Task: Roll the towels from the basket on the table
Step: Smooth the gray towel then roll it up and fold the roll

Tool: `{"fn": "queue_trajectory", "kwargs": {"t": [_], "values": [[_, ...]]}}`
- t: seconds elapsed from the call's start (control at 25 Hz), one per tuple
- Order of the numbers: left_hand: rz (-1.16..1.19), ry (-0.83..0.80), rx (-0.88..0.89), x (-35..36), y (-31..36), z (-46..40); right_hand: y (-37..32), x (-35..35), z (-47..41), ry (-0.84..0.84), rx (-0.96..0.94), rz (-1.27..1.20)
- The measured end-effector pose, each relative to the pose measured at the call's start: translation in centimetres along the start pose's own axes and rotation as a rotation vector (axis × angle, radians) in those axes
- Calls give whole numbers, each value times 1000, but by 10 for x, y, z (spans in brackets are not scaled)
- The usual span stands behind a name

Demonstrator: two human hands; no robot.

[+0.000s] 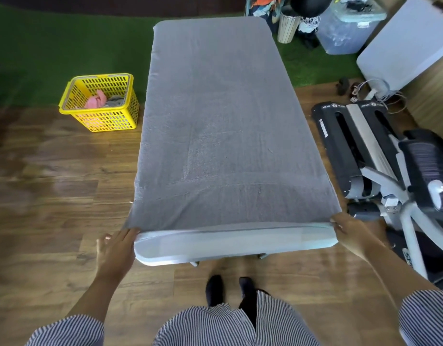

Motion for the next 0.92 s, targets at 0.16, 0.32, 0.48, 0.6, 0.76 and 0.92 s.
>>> {"fn": "queue_trajectory", "kwargs": {"t": [0.16, 0.32, 0.48, 0.6, 0.76, 0.92], "values": [[-12, 10, -107, 8, -4, -16, 3, 2, -17, 104, -6, -29], [11, 93, -198, 8, 12, -20, -5, 8, -29, 148, -35, -100], [-25, 132, -213, 5, 28, -23, -5, 18, -27, 193, -122, -93], [95, 173, -43, 6, 46, -21, 0, 22, -20, 231, -181, -103], [170, 125, 54, 7, 47, -13, 9, 26, -11, 213, -174, -81], [161, 126, 74, 7, 43, -14, 10, 27, -12, 197, -196, -42]]}}
Point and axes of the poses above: each hand's wrist, its own z-axis away from the middle knuckle, its own x-axis out of the palm, y = z × x, the point moved 2 cm from there along -z, towards the middle knuckle, and after that the axes turned 15 degrees about y, right-handed, at the moved point
